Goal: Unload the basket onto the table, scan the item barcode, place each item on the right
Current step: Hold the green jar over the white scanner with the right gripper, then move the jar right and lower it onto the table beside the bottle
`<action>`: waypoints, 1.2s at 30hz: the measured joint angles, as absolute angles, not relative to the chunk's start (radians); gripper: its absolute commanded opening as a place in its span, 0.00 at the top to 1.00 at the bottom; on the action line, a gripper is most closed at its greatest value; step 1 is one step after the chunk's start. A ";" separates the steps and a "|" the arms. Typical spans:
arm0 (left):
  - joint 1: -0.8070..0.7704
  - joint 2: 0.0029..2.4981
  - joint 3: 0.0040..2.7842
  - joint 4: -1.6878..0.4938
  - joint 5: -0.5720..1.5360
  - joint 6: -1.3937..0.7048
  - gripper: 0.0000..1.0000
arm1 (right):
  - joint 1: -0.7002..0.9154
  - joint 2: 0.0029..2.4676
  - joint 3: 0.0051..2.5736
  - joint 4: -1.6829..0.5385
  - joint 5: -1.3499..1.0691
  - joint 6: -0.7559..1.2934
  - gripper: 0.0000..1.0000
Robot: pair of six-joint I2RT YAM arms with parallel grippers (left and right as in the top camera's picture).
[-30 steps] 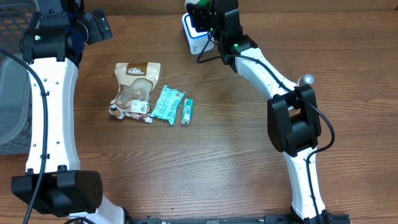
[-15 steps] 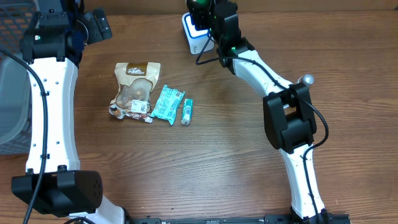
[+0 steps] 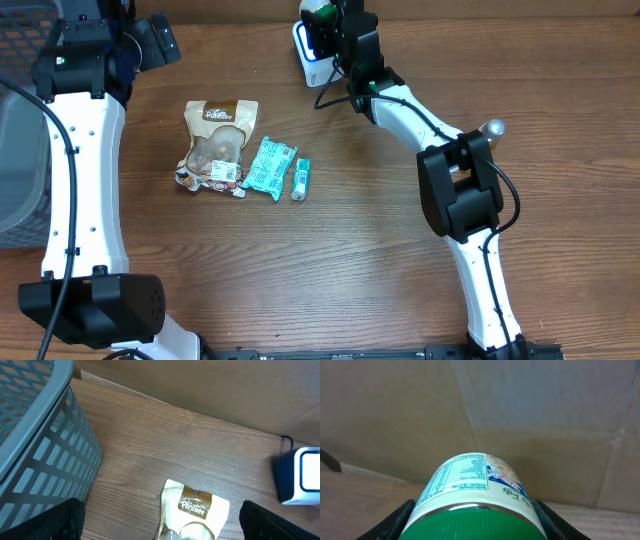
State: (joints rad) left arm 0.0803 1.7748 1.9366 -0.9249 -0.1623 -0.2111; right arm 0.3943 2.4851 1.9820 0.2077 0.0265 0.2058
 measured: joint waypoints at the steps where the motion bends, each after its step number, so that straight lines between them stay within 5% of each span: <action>1: 0.080 1.775 1.937 -0.925 -0.162 -0.211 0.00 | 0.394 2.475 1.982 0.181 0.027 0.205 0.69; 6: 0.080 1.775 1.937 -0.925 -0.162 -0.211 0.00 | 0.394 2.344 1.976 -0.026 0.027 0.206 0.69; 14: 0.080 1.775 1.937 -0.925 -0.162 -0.211 0.00 | 0.393 1.963 1.988 -0.710 0.026 0.205 0.68; 20: 0.080 1.775 1.937 -0.925 -0.162 -0.211 0.01 | 0.379 1.930 1.987 -1.179 0.026 0.208 0.63; 26: 0.080 1.775 1.937 -0.925 -0.162 -0.211 0.00 | 0.352 1.972 1.825 -1.267 0.033 0.235 0.61; 36: 0.080 1.775 1.937 -0.925 -0.162 -0.211 0.01 | 0.236 1.974 1.547 -1.110 0.061 0.262 0.59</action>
State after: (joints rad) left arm 0.0803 1.7748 1.9366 -0.9249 -0.1623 -0.2111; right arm 0.2363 1.9743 1.5475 -1.1103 0.0608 0.2623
